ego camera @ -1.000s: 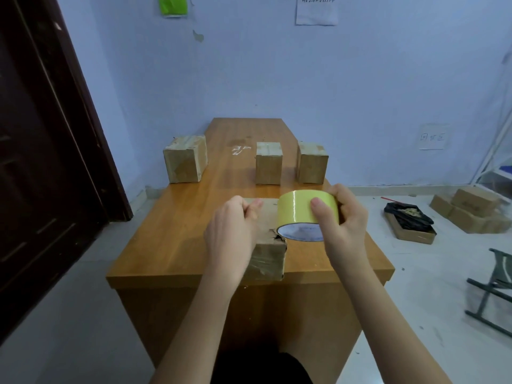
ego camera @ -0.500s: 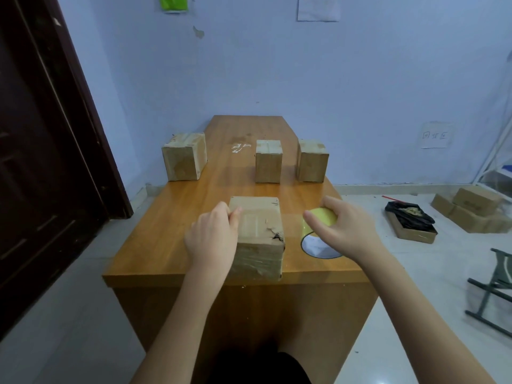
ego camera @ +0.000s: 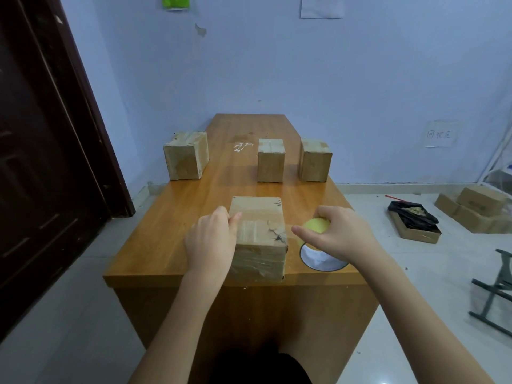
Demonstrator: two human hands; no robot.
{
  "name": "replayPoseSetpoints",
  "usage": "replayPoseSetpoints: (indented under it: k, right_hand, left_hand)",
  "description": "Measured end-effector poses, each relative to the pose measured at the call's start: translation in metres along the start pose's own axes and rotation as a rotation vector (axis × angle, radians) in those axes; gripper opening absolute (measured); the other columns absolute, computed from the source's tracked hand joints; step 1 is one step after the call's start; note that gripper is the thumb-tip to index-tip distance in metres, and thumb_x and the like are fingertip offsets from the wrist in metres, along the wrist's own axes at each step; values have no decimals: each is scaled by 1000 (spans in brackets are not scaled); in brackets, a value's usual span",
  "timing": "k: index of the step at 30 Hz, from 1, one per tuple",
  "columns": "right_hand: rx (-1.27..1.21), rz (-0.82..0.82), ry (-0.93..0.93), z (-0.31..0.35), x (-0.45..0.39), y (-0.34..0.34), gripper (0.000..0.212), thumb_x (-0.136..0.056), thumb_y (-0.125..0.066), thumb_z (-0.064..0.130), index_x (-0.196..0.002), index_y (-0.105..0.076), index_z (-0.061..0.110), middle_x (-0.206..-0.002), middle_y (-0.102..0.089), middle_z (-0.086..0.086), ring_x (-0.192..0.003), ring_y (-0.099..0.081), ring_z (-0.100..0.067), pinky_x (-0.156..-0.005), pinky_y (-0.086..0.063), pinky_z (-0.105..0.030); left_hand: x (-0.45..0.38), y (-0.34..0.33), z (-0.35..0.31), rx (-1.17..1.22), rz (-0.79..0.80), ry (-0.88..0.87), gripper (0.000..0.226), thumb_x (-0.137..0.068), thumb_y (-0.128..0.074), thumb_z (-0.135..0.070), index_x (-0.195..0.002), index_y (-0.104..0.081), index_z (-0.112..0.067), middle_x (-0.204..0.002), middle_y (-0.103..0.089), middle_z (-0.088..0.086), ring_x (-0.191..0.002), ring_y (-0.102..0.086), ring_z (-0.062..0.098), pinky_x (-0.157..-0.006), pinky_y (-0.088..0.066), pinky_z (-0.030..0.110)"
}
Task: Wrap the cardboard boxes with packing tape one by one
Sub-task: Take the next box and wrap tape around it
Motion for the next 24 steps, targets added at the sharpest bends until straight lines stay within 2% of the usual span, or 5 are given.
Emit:
replayPoseSetpoints:
  k: [6,12,17,21,24]
  right_hand:
    - [53,105,-28,1,-2,-10,61,-74,-51,75,-71,-54,14,-57,-49,4,-54,-46,-9,-45,-29,-23]
    - [76,183,-55,2,-4,-15,63,-69,-48,81,-64,-46,19,-51,-42,7,-49,-44,-8,-44,-27,-22]
    - [73,207,-69,1,-8,-18,73,-65,-43,88,-90,-58,22,-71,-61,8,-63,-54,-5,-48,-37,-23]
    - [94,212,-71,0,-9,-20,87,-63,-42,90,-95,-64,12,-79,-68,0,-69,-61,-10,-53,-42,-26]
    - [96,237,-71,0,-9,-21,73,-63,-43,89,-71,-52,17,-56,-51,8,-54,-49,-7,-46,-32,-24]
  left_hand:
    - [0,-3,2,63,23,8,31,-95,-44,-41,-70,-42,-23,-59,-47,-7,-49,-44,5,-45,-24,15]
    - [0,0,-2,-4,20,-19,26,-97,-41,-40,-78,-43,-22,-60,-44,-9,-48,-41,4,-44,-23,16]
    - [5,4,-15,-226,-32,-55,24,-100,-36,-38,-97,-52,-20,-63,-44,-8,-51,-43,5,-42,-22,17]
    - [6,3,-19,-349,-23,-59,25,-101,-34,-36,-105,-52,-20,-65,-46,-5,-55,-45,9,-42,-24,19]
    - [4,2,-21,-434,-16,-62,25,-101,-32,-38,-109,-49,-21,-59,-39,-6,-46,-36,7,-42,-22,20]
Point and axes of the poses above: each hand's wrist, its own x-axis away from the middle knuckle, its own y-axis out of the back of the hand, z = x × y, the point moved 7 cm from there along -x, towards the middle knuckle
